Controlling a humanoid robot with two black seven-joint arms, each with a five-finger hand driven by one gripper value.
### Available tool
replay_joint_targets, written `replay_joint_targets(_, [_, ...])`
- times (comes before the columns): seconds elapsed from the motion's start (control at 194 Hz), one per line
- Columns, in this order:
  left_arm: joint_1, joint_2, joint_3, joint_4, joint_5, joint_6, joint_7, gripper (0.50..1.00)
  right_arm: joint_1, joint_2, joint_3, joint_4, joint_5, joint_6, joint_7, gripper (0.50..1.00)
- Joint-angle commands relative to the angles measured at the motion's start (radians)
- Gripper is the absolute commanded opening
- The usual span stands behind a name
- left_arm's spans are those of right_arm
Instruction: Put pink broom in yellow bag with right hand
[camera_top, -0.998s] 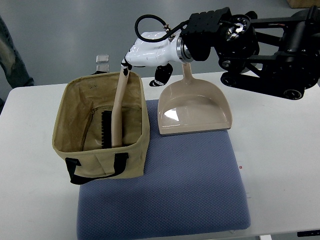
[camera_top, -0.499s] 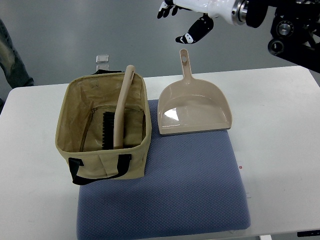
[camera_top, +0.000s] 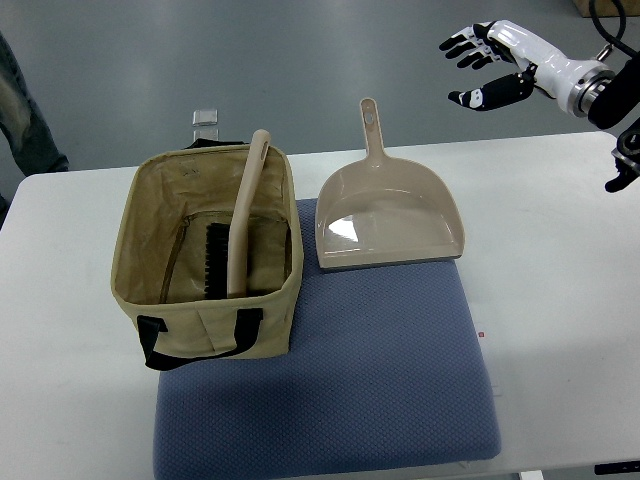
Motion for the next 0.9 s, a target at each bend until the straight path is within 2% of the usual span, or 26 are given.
replay_joint_targets(0.0, [0.000,0.000,0.000,0.000,0.000,0.000,0.000,1.000,-0.097,0.026,0.079,0.000,0.047,-0.027,0.002,0.750])
replay_joint_targets(0.082, [0.000,0.000,0.000,0.000,0.000,0.000,0.000,1.000,-0.163,0.051,0.141,-0.003,0.062,-0.035,0.004,0.756])
replay_joint_targets(0.129, [0.000,0.000,0.000,0.000,0.000,0.000,0.000,1.000,-0.211,0.069,0.184,-0.010,0.076,-0.038,0.004,0.809])
replay_joint_targets(0.19, [0.000,0.000,0.000,0.000,0.000,0.000,0.000,1.000,-0.254,0.085,0.220,-0.020,0.096,-0.038,0.005,0.829])
replay_joint_targets(0.226, [0.000,0.000,0.000,0.000,0.000,0.000,0.000,1.000,-0.284,0.102,0.245,-0.028,0.116,-0.038,0.005,0.866])
replay_joint_targets(0.298, [0.000,0.000,0.000,0.000,0.000,0.000,0.000,1.000,-0.326,0.119,0.283,-0.033,0.143,-0.040,0.007,0.872])
replay_joint_targets(0.345, [0.000,0.000,0.000,0.000,0.000,0.000,0.000,1.000,-0.361,0.131,0.319,-0.034,0.163,-0.041,0.007,0.907])
replay_joint_targets(0.432, [0.000,0.000,0.000,0.000,0.000,0.000,0.000,1.000,-0.410,0.152,0.374,-0.034,0.194,-0.046,0.008,0.926])
replay_joint_targets(0.694, [0.000,0.000,0.000,0.000,0.000,0.000,0.000,1.000,-0.505,0.234,0.555,-0.033,0.208,-0.046,0.008,0.928])
replay_joint_targets(0.895, [0.000,0.000,0.000,0.000,0.000,0.000,0.000,1.000,-0.543,0.335,0.665,-0.033,0.208,-0.044,0.007,0.928])
